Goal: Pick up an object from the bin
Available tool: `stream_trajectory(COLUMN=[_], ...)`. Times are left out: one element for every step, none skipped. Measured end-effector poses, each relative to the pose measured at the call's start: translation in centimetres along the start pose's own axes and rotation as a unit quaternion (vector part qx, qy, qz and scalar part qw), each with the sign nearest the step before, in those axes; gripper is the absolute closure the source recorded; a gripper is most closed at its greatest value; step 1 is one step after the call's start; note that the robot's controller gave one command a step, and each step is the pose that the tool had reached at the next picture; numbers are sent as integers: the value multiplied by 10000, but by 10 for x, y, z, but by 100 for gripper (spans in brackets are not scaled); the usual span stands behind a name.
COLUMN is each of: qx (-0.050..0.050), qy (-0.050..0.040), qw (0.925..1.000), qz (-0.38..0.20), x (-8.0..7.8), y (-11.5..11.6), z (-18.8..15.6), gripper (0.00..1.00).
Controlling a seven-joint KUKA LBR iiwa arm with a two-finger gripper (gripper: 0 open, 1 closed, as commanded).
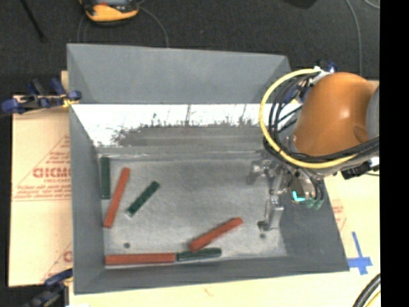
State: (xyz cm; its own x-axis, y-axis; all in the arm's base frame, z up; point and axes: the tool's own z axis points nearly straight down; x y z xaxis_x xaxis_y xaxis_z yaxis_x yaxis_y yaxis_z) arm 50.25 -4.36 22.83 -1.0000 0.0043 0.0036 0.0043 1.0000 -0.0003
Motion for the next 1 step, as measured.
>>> stream_trajectory(qx=[4], qy=[-36], qw=[10000], qz=[-8], x=[-1], y=[0], z=[-3], gripper=[0])
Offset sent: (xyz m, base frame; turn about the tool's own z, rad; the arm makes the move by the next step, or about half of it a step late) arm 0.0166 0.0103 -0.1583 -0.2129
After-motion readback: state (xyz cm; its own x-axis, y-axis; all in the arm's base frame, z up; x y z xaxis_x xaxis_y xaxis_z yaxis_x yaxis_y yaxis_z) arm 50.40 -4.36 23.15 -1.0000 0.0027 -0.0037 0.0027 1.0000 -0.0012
